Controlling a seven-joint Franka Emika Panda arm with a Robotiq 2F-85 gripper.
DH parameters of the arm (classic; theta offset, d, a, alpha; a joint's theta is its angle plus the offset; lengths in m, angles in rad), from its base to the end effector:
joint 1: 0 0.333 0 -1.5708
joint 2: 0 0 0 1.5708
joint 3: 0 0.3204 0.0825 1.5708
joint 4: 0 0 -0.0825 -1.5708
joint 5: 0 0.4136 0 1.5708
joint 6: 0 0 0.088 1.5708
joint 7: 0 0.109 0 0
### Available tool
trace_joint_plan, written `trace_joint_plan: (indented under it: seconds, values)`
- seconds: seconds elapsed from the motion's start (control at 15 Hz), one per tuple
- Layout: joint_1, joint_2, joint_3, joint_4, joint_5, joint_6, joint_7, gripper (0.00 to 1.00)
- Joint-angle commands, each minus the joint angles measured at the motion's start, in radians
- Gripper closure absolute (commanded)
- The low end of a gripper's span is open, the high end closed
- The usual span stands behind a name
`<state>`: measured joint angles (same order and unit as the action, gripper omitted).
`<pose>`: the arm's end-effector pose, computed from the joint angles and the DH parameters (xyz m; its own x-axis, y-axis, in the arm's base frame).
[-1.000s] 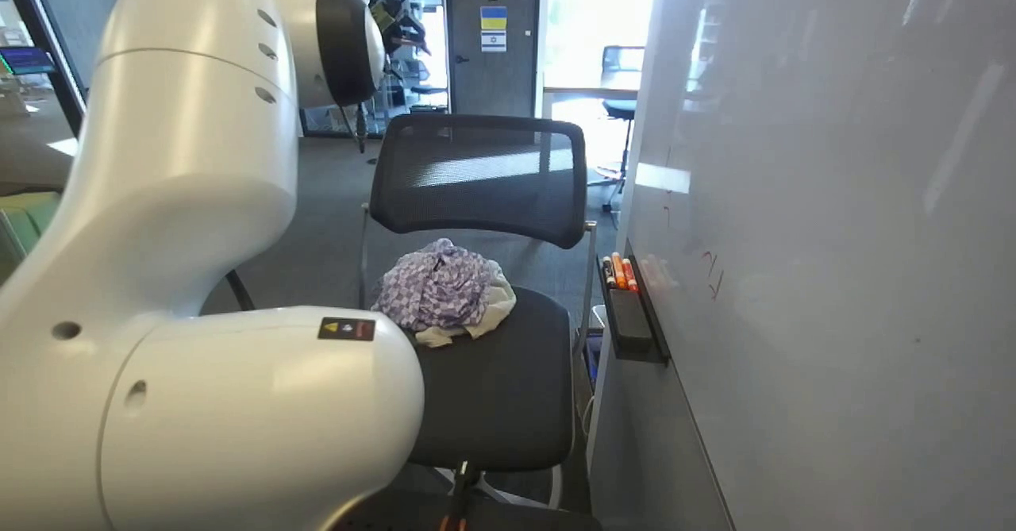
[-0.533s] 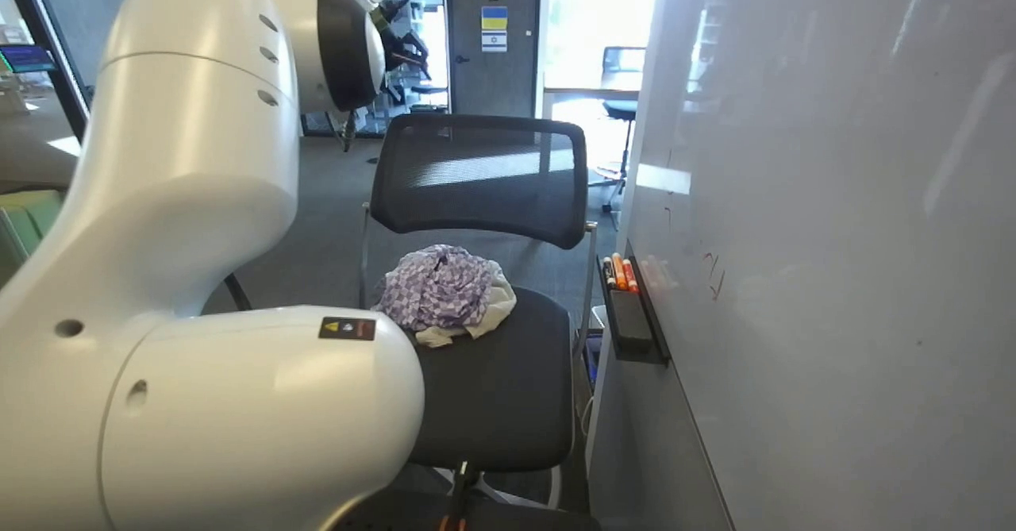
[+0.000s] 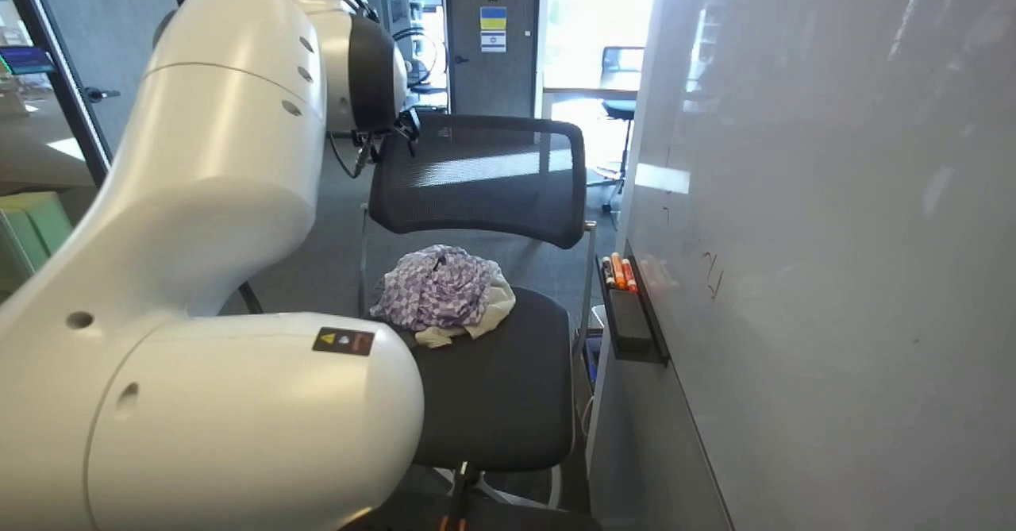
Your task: Hang the checked cloth onto the chair
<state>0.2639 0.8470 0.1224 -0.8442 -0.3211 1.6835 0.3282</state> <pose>0.7683 0.2355 0.4107 0.9959 0.0611 0.0666 0.0454 -0.9755 0.2154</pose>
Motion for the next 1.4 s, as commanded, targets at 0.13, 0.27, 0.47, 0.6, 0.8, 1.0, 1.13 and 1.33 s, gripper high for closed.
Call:
trace_joint_plan:
  seconds: [0.13,0.27,0.47,0.6,0.8,1.0,1.13,1.33]
  values:
    - [0.012,-0.095,0.057,-0.132,0.027,0.068,0.023,0.00]
    - [0.000,-0.103,0.072,-0.181,0.025,0.163,0.019,0.00]
    - [-0.033,-0.109,0.073,-0.286,0.021,0.372,0.008,0.00]
    - [-0.053,-0.125,0.082,-0.367,0.007,0.508,0.004,0.00]
    - [-0.065,-0.186,0.075,-0.523,-0.074,0.684,0.022,0.00]
    - [-0.019,-0.262,-0.011,-0.686,-0.063,0.834,-0.001,0.12]
    - [-0.009,-0.321,-0.035,-0.792,-0.057,0.919,0.023,0.03]
    - [0.066,-0.386,-0.124,-0.939,-0.125,1.062,0.111,0.00]
